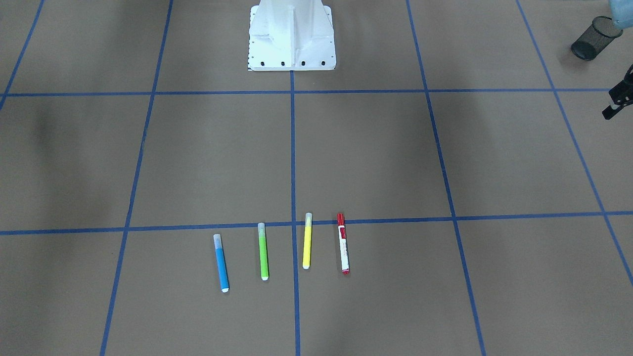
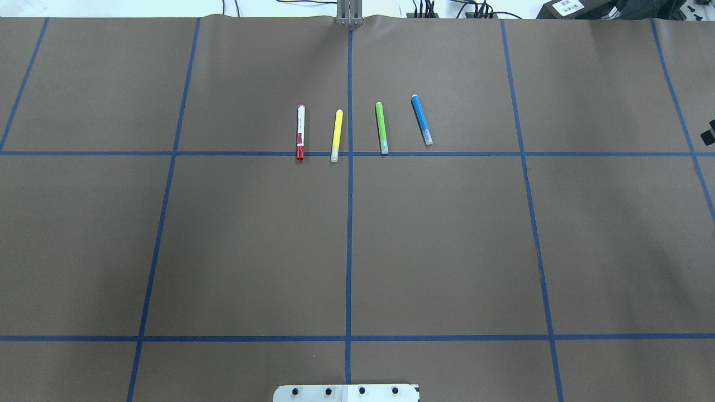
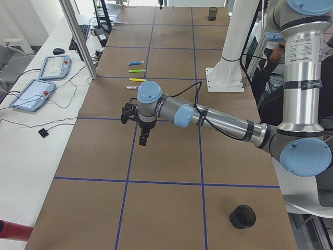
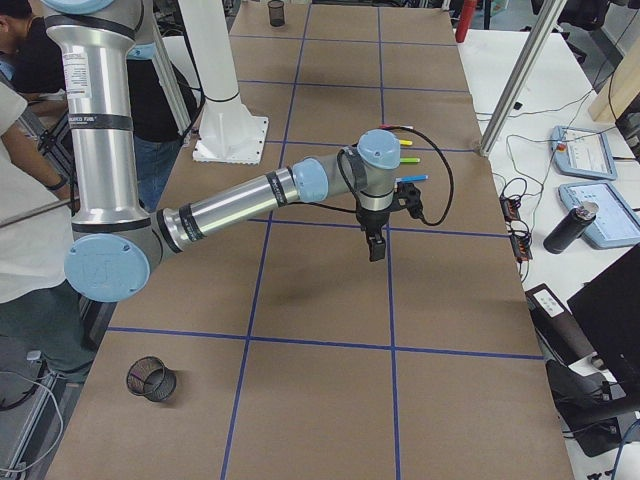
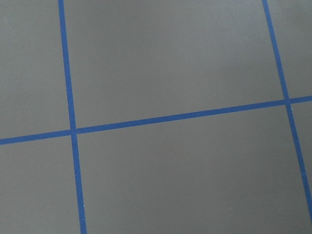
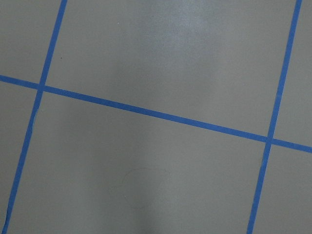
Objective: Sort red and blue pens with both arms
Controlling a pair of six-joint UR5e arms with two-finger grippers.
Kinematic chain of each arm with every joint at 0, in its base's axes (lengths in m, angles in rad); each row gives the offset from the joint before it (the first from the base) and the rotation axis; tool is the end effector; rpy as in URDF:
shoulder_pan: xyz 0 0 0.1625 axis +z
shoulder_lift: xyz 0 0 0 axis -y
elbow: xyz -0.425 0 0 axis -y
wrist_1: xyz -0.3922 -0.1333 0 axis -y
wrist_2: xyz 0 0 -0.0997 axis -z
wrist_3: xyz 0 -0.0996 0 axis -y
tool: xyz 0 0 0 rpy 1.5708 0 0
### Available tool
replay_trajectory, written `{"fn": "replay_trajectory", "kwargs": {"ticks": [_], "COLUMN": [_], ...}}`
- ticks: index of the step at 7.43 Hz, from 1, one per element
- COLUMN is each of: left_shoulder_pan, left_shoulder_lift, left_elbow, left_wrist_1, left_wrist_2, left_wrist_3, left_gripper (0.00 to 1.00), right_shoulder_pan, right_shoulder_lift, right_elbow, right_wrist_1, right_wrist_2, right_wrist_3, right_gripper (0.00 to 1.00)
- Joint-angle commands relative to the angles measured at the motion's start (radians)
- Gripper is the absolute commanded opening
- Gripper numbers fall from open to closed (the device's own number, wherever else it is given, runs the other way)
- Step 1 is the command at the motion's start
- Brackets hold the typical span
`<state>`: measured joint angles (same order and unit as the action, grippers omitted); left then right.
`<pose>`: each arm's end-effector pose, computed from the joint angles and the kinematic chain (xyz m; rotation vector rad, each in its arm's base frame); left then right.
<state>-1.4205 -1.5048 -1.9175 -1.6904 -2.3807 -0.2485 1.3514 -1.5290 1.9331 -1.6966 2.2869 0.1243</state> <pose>0.0095 -0.4713 0.5023 0.2122 0.8571 0.0703 -0.0414 -0.4978 0.4778 0.1409 -0.7473 -0.1901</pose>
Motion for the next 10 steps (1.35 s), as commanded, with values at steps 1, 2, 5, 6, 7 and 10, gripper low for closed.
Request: {"fn": "replay_trajectory", "kwargs": {"ticks": [1,2,5,6,7,10], "left_shoulder_pan": [0.000,0.000,0.002,0.003,0.003,0.003], "left_shoulder_lift": [0.002,0.002,0.002,0.002,0.002,-0.008], "left_elbow": [0.000,0.000,0.002,0.002,0.002,0.000], "left_wrist_1": [-0.009,-0.011,-0.015,-0.012,-0.012,-0.015], "left_wrist_2": [0.000,0.000,0.000,0.000,-0.003,-0.011], "left_wrist_3": [0.002,0.000,0.008,-0.006,-0.008,-0.008], "left_gripper": [1.00,1.00,1.00,1.00,1.00,0.99], "right_shoulder_pan": [0.000,0.000,0.000,0.000,0.000,0.002], "right_shoulder_lift": [0.001,0.003,0.001,-0.003,-0.006,-0.010], "right_elbow": [0.001,0.003,0.003,0.003,0.009,0.023], "right_wrist_1": [0.002,0.002,0.006,0.008,0.008,0.009], "right_wrist_2": [0.000,0.000,0.008,0.016,0.019,0.017], "right_wrist_3": [0.000,0.000,0.000,0.000,0.000,-0.003], "right_gripper": [1.00,1.00,1.00,1.00,1.00,1.00]}}
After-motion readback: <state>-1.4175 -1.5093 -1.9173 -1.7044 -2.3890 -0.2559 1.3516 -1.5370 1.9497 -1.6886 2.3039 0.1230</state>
